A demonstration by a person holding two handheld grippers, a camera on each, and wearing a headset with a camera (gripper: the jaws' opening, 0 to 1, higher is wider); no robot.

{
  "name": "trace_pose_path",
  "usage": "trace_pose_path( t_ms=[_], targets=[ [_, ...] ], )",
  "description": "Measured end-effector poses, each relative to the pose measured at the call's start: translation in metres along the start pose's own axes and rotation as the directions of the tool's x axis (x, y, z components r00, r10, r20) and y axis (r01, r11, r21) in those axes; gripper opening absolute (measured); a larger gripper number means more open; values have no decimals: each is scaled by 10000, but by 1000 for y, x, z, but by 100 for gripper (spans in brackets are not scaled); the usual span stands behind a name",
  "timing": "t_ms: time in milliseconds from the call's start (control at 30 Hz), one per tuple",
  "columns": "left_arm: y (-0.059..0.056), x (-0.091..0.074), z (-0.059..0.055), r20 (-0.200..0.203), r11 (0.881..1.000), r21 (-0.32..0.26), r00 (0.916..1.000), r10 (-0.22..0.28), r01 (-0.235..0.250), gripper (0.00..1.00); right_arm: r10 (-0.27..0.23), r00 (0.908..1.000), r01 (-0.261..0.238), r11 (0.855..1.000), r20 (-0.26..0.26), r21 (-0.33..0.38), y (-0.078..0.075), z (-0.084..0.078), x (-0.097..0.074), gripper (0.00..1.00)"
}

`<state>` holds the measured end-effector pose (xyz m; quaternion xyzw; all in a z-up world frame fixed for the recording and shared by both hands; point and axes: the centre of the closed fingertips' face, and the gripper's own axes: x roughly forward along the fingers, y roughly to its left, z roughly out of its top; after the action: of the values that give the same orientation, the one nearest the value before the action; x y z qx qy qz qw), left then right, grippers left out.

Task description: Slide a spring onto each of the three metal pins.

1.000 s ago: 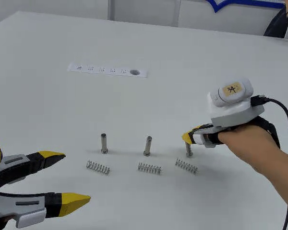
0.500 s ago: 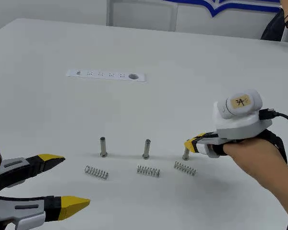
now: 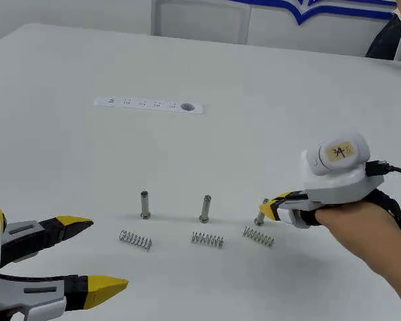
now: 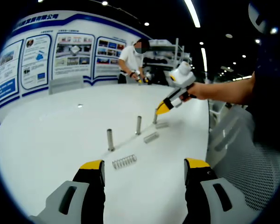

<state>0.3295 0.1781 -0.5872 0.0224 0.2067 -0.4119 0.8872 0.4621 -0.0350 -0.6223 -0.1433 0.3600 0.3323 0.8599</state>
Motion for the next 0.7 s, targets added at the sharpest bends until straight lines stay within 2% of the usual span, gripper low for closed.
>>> trace_pose_path(
  t_ms=[333, 700],
  targets=[
    [0, 3, -3, -155, 9999, 10, 9998, -125, 125, 70, -44, 9999, 44, 10000, 152, 41, 0, 0, -5, 15],
    [0, 6, -5, -204, 9998, -65, 9996, -193, 191, 70, -123, 9995, 118, 9998, 286, 169, -5, -9, -26, 18]
  ],
)
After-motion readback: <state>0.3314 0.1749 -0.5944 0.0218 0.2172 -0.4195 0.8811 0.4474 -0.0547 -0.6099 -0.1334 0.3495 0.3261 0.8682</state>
